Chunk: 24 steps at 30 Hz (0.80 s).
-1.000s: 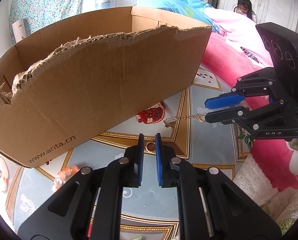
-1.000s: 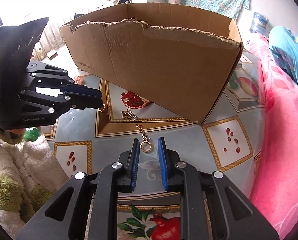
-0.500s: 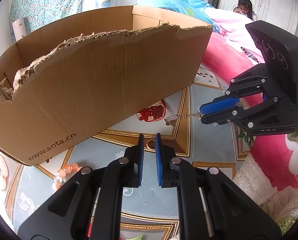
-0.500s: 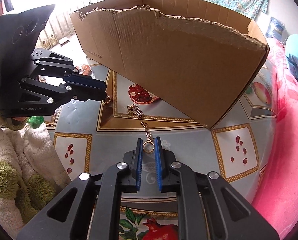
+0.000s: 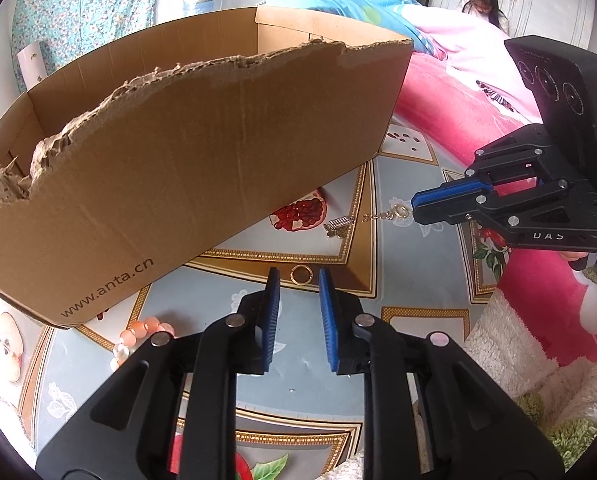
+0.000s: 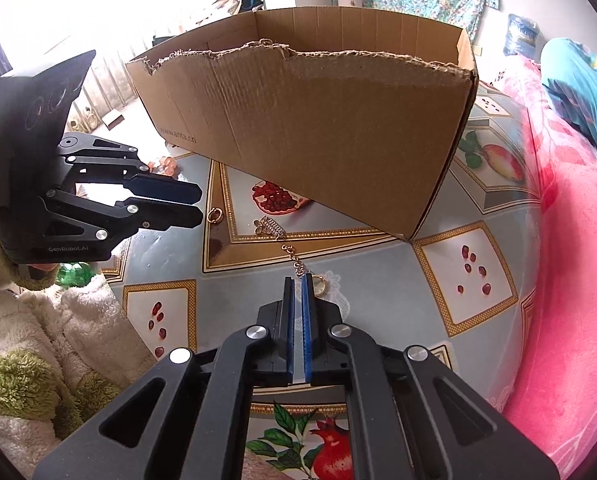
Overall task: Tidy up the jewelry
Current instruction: 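Lift the gold ring chain off the table with the right gripper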
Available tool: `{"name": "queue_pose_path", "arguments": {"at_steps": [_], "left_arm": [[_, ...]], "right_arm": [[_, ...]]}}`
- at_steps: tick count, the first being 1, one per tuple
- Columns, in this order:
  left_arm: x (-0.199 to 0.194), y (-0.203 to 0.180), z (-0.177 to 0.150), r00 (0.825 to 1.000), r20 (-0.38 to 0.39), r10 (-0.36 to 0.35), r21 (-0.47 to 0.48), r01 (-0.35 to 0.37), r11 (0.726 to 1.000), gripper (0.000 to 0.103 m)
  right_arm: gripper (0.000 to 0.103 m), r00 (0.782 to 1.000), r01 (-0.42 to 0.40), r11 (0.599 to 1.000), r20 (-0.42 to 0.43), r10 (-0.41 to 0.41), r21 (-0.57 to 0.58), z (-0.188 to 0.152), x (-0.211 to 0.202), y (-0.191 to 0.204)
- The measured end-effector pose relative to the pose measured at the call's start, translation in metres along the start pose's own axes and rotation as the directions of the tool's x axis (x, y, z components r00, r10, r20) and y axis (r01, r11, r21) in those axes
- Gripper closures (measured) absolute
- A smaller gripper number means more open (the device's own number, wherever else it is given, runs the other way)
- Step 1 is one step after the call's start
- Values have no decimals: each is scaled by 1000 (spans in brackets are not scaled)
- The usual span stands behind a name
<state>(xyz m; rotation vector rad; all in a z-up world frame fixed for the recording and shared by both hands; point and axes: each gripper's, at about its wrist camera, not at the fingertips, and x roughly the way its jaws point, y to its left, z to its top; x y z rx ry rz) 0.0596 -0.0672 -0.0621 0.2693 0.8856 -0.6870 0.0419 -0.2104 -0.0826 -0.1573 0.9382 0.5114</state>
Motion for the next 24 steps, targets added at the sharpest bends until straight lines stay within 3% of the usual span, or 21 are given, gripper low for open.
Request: {"name": "queue_pose_path", "arguments": {"at_steps": [12, 14, 20, 24], "left_arm": [[13, -10, 4, 999, -12, 52, 75, -51, 996, 83], [14, -11, 4, 999, -13, 49, 88, -48, 995, 91], [15, -11, 5, 998, -10, 56, 75, -55, 996, 92], [15, -11, 4, 998, -6, 57, 68, -56, 996, 92]], "right_arm": [[99, 999, -20, 999, 41, 18, 48, -9, -5, 6], [99, 999, -21, 998, 47, 18, 53, -9, -7, 5], [98, 998, 12, 999, 61, -14, 47, -10, -10, 6], [84, 998, 46, 999, 45, -47, 19, -8, -8, 5]]}}
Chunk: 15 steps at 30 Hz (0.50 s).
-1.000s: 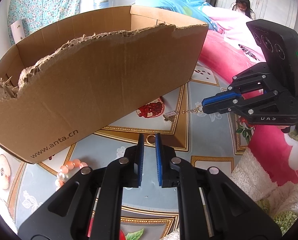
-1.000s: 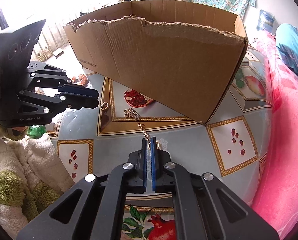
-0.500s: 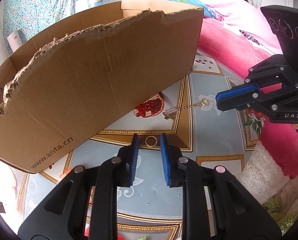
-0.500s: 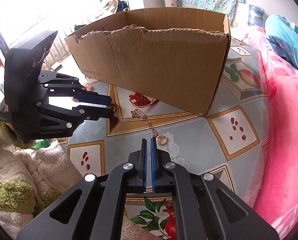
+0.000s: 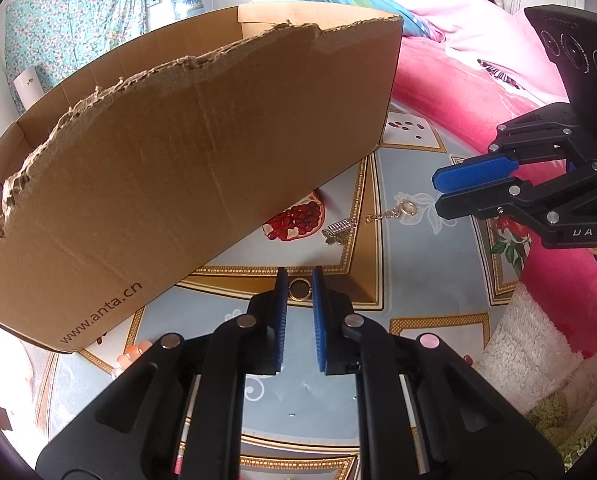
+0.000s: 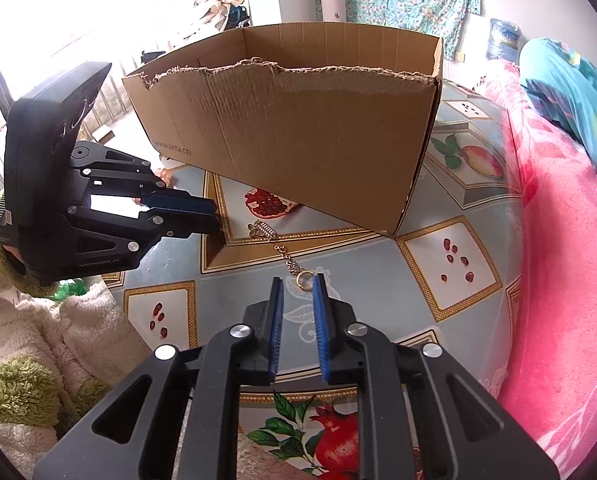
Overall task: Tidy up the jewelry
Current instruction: 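Lift the gold ring chain off the table with the right gripper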
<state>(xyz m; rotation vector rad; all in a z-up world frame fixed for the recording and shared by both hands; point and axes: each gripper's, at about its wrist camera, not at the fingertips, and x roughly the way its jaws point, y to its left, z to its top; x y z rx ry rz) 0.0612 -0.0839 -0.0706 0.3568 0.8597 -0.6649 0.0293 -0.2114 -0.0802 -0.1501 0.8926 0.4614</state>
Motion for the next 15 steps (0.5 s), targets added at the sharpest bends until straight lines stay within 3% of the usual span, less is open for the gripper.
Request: {"name": "queue_pose_path", "arguments": {"at_steps": [7, 15], "left_arm": [[-2, 2, -1, 1000, 3, -14, 1, 14, 1000, 92], [-2, 4, -1, 1000, 6, -23, 3, 23, 1000, 92]], "right_arm": [[84, 999, 20, 993, -38, -24, -115, 7, 11, 4], [84, 994, -25, 966, -107, -2, -258, 17, 22, 3]]}}
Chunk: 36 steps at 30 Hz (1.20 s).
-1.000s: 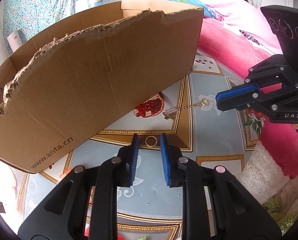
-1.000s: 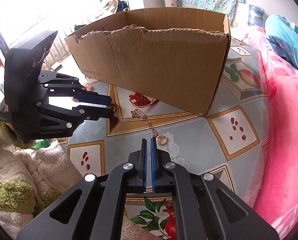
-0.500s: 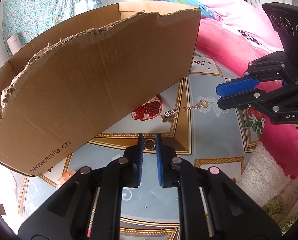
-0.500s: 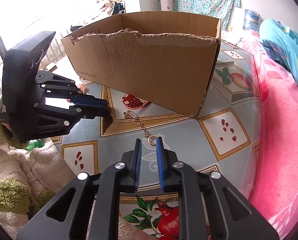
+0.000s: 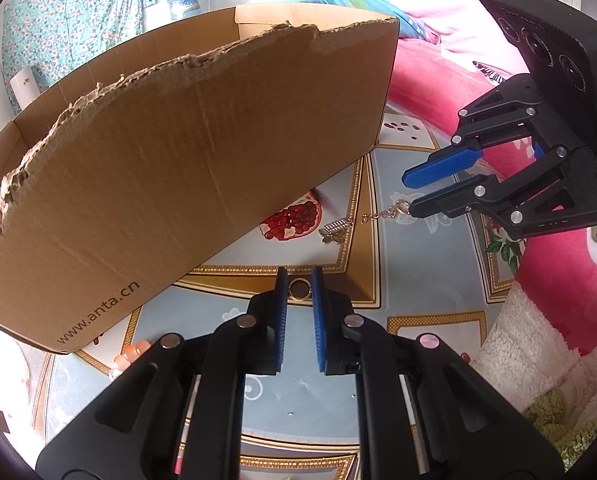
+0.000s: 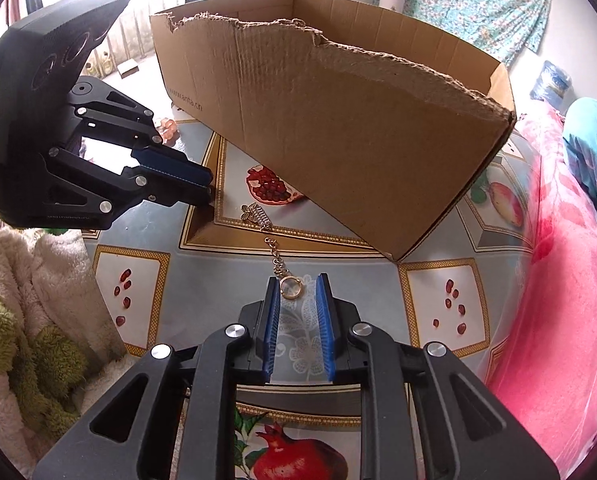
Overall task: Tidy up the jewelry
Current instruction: 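Lift the gold ring chain off the table with the right gripper, then carry the gold chain over the box and open the right gripper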
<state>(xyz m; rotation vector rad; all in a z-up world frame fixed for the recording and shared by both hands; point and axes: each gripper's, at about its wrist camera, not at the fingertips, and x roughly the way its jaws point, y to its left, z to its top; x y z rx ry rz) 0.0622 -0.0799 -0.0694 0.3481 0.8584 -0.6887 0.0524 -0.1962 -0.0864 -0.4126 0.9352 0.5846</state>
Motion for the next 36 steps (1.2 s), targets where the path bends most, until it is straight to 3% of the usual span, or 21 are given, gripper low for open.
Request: {"name": "queue_pose_path", "arguments": {"at_steps": [6, 8, 15, 26, 36], "left_arm": [[0, 1, 0, 1000, 1, -6, 0, 6, 1000, 92], [0, 1, 0, 1000, 1, -7, 2, 7, 1000, 92], [0, 3, 0, 1000, 3, -11, -6, 11, 1000, 92], [-3, 7, -1, 1000, 16, -22, -11, 22, 1000, 92], [-33, 3, -1, 996, 82, -33, -10, 34, 999, 92]], "right_arm": [[84, 998, -61, 993, -38, 57, -105, 8, 7, -1], [89, 995, -86, 987, -53, 79, -138, 11, 9, 0], [92, 987, -146, 975, -92, 132, -166, 17, 13, 0], [92, 991, -115, 986, -76, 107, -117, 12, 5, 0], [92, 999, -37, 997, 24, 38, -73, 5, -48, 2]]}}
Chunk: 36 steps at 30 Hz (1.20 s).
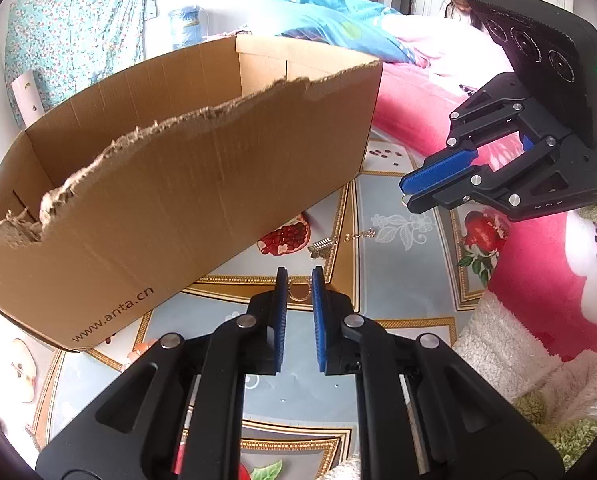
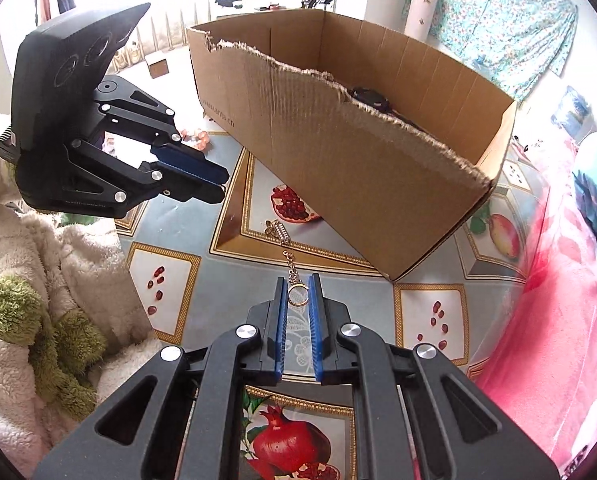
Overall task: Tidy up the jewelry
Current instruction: 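Carry the gold chain over the box and open the right gripper, then move both tools out of the box back toward the table jewelry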
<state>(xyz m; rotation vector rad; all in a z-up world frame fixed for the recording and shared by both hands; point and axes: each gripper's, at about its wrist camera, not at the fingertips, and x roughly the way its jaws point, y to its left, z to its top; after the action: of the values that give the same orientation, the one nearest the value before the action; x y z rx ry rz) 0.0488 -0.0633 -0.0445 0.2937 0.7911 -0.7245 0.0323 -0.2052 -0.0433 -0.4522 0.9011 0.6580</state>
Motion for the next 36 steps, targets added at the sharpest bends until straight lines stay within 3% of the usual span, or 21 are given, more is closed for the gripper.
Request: {"name": "queue_pose_path", "arguments": {"at_steps": [6, 11, 16, 27, 36], "left_arm": [[-40, 1, 17, 994, 100, -41, -17, 43, 999, 92], [-66, 12, 46, 981, 185, -52, -53, 63, 997, 92], [-66, 25, 75, 976, 215, 29, -82, -12, 997, 92], [5, 68, 118, 996, 42, 79, -231, -67, 971, 92], [30, 89, 123, 1000, 20, -2, -335, 9, 942, 89]], "right_arm": [[92, 994, 40, 999, 102, -40, 2, 16, -40, 7], [92, 975, 51, 999, 217, -54, 19, 47, -64, 1], [92, 957, 79, 995, 276, -94, 63, 81, -67, -21], [92, 991, 88, 990, 93, -98, 111, 126, 10, -75], [89, 994, 98, 982, 41, -106, 161, 135, 35, -96]]}}
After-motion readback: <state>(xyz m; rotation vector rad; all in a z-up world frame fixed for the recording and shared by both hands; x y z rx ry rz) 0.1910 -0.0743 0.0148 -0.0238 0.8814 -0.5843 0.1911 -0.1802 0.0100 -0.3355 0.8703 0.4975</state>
